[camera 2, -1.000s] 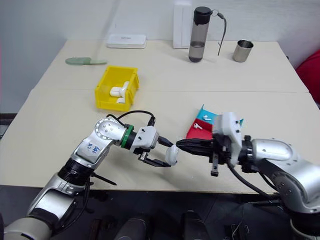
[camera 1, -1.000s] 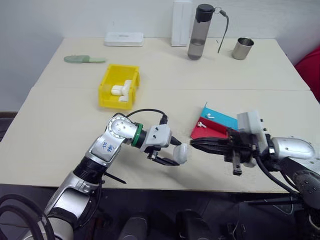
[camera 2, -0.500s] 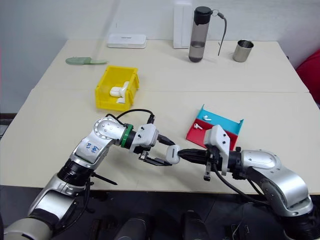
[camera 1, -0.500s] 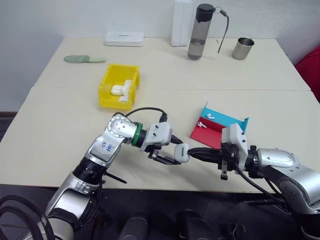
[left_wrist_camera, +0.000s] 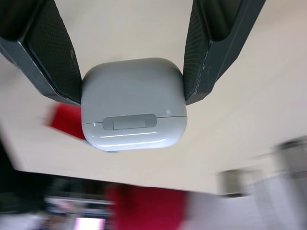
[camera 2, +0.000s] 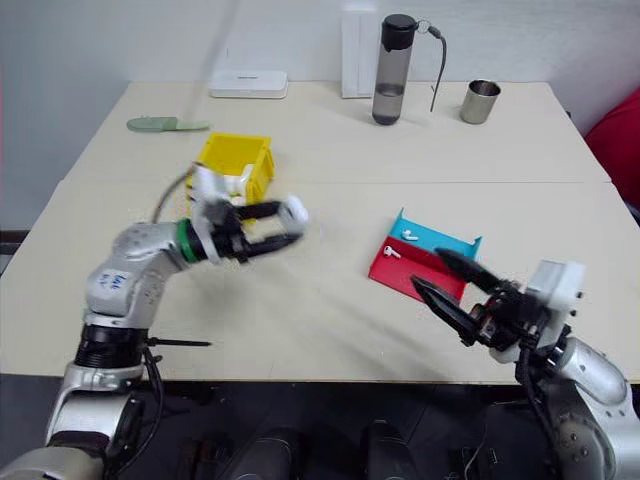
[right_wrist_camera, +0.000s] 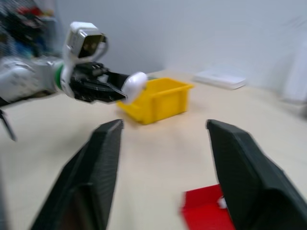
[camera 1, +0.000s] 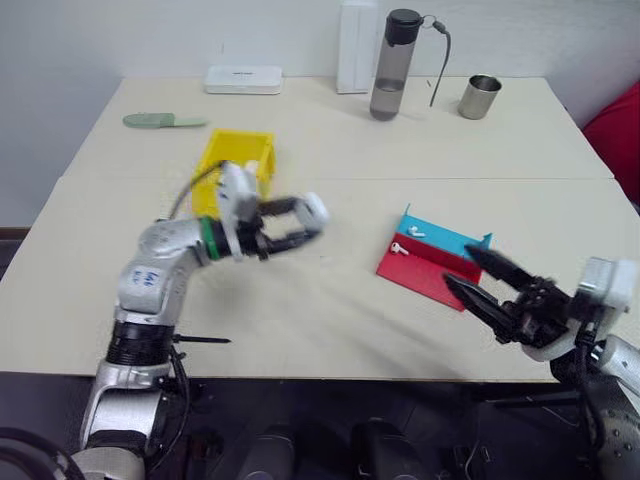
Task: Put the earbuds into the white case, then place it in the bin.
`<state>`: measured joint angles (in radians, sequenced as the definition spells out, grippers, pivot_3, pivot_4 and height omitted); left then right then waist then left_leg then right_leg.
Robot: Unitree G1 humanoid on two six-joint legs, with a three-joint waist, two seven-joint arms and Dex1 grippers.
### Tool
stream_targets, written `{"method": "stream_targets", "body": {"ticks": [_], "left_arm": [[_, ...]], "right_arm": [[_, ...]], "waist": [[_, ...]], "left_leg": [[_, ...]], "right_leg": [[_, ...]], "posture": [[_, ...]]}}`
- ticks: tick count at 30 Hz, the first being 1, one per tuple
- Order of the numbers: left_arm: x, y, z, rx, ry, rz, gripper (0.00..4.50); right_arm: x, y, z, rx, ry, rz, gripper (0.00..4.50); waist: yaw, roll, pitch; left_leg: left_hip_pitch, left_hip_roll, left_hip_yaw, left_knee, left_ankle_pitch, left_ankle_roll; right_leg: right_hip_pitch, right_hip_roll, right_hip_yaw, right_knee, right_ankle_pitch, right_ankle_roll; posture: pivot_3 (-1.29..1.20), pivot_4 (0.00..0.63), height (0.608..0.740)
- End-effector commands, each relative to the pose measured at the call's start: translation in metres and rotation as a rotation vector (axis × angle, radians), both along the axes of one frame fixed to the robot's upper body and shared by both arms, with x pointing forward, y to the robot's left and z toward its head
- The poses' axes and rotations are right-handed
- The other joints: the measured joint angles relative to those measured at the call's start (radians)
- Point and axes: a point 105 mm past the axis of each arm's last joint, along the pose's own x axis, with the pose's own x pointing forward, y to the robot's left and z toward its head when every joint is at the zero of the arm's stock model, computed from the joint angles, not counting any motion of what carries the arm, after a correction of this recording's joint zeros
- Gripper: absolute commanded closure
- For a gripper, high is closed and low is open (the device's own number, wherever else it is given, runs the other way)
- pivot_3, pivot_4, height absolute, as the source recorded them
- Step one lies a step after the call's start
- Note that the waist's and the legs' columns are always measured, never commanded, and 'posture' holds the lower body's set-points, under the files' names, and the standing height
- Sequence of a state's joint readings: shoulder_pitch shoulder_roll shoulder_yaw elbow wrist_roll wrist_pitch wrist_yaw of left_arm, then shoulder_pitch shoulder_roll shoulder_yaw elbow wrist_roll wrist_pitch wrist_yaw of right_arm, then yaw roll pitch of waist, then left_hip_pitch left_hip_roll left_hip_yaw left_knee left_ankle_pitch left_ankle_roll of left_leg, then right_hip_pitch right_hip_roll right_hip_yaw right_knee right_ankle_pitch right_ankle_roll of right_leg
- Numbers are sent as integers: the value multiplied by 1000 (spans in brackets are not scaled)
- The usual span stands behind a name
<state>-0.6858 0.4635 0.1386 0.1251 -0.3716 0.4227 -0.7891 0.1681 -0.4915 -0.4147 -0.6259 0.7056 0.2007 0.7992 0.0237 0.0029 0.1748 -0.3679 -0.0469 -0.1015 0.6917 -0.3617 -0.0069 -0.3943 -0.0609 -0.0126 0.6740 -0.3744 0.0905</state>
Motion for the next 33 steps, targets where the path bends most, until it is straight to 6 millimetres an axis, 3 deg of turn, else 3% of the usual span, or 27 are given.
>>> {"method": "stream_targets", "body": {"ticks": [1,2,5,9,15,20,21,24,27,29,33], "left_arm": [[33,46,29,-78,-85,317,1746],[40,52,31,-78,-93,365,1746],[57,65,32,-100,-103,455,1746],[79,74,12,-64,-45,545,1746],[89,76,-11,20,-15,582,1746],[86,72,-10,65,-56,533,71],[84,71,-7,64,-72,510,28],[65,74,7,57,-157,403,28],[39,89,15,147,-218,373,28],[13,96,13,214,-210,307,28],[-63,105,-4,308,-173,129,28]], "right_arm": [[-4,-7,7,-39,-99,-91,343],[-3,-7,6,-44,-102,-100,24],[-2,-6,2,-52,-104,-103,24],[3,1,1,-50,-117,-105,24],[5,4,0,-48,-125,-110,24],[4,3,-5,-56,-112,-113,0],[3,3,-6,-58,-109,-113,0],[4,-1,-11,-81,-92,-107,0],[3,-9,-17,-122,-69,-92,0],[3,-15,-21,-165,-51,-70,0],[6,-32,-30,-284,-5,9,0]], "waist": [[2,0,0],[4,0,0],[3,-1,0],[-1,-1,0],[-11,-1,0],[-13,-1,0],[-13,-1,0],[-26,-1,0],[-36,-1,0],[-45,-1,0],[-56,0,-1]], "left_leg": [[0,0,0,0,0,0],[0,-1,0,0,0,0],[0,-2,0,0,0,0],[0,-3,0,0,0,0],[0,-3,0,-1,0,0],[-1,-3,0,-1,0,0],[-1,-3,0,-1,0,0],[-1,-3,0,-1,0,0],[0,-2,0,-2,0,0],[0,-2,0,-3,0,0],[2,-1,1,-7,0,0]], "right_leg": [[0,0,0,1,0,0],[0,-1,-1,0,0,0],[0,-2,-1,1,1,1],[-1,-1,-1,2,1,1],[-4,-2,-1,7,1,1],[-4,-2,-1,6,1,1],[-4,-2,-1,6,1,1],[-4,-2,-1,7,1,1],[-4,-2,0,8,1,1],[-4,-2,1,7,1,1],[-4,-1,4,3,1,1]], "posture": [[0,150,740],[0,150,740],[0,150,740],[0,150,740],[0,150,740],[0,150,740],[0,150,740],[0,150,740],[0,150,740],[0,150,740],[0,150,740]]}}
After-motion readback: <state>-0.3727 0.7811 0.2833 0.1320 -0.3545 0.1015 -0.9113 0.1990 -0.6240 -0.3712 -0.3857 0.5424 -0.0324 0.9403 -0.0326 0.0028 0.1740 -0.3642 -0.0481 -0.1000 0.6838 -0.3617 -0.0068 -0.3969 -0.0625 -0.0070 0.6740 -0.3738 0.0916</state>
